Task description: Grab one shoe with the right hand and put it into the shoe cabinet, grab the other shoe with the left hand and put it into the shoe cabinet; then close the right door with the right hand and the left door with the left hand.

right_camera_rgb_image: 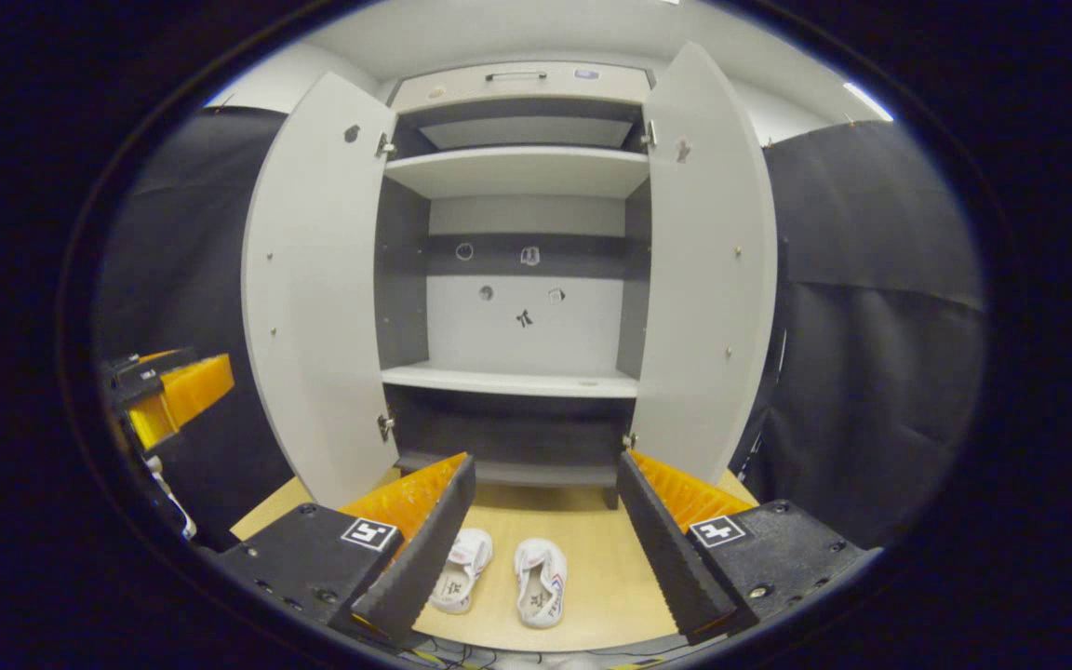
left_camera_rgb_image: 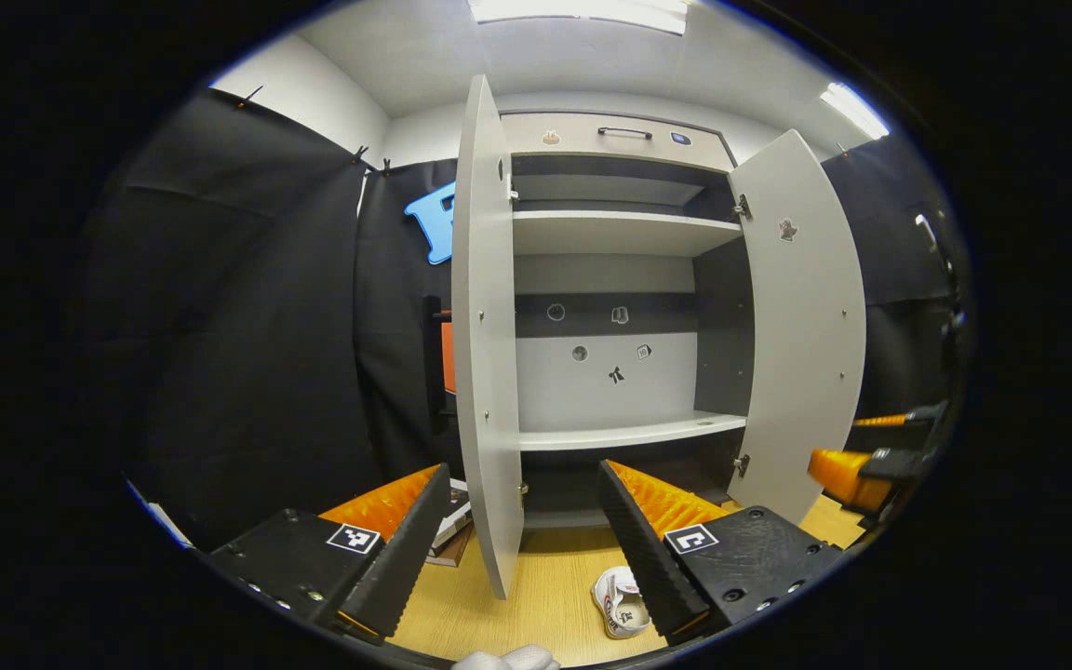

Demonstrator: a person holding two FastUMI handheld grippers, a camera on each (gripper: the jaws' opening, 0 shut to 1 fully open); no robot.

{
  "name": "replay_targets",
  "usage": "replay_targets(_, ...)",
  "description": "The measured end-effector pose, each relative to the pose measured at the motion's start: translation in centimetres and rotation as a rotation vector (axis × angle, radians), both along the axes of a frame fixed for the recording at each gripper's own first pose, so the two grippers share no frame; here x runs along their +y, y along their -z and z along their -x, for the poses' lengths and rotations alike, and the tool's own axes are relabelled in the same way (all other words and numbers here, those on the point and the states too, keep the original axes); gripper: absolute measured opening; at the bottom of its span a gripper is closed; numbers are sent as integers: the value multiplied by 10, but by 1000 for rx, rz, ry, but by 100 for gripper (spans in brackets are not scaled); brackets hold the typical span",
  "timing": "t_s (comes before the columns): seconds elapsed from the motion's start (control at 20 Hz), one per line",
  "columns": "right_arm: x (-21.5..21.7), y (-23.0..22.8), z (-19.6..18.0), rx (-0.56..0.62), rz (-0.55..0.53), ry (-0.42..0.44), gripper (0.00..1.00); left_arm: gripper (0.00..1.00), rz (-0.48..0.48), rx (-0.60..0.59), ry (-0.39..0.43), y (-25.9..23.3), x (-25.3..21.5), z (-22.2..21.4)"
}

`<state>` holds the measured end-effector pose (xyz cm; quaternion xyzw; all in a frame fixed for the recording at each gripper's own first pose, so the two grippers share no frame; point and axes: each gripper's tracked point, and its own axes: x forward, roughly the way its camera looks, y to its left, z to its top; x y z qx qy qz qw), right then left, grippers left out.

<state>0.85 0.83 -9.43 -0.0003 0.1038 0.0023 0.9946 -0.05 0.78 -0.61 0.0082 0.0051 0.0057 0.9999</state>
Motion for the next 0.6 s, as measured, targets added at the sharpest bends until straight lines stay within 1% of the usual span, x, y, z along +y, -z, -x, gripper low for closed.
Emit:
replay_targets(0.15, 2, 56, -2, 116, -7, -6, 99, 95, -4, 3, -2, 1, 1, 3)
replay_targets(0.2, 1, 80, -3, 177, -9, -6, 99, 95, -7, 4, -5, 1, 2, 2)
replay_targets(0.4, 5, 160, -3, 357, -72, -18, 99, 95, -11, 14, -4, 5, 2, 6)
replay_targets(0.45, 7, 176, -4, 386, -88, -18, 97, 95, -9, 16, 0, 4, 1, 6)
replay_targets(0.5, 9, 192, -6, 414, -101, -16, 89, 95, -10, 19, 1, 6, 2, 8)
replay_targets(0.55, 10, 207, -11, 442, -105, -18, 91, 95, -15, 26, -4, 7, 2, 8)
replay_targets(0.6, 13, 220, -14, 464, -107, -24, 90, 95, -21, 29, -11, 8, 4, 9)
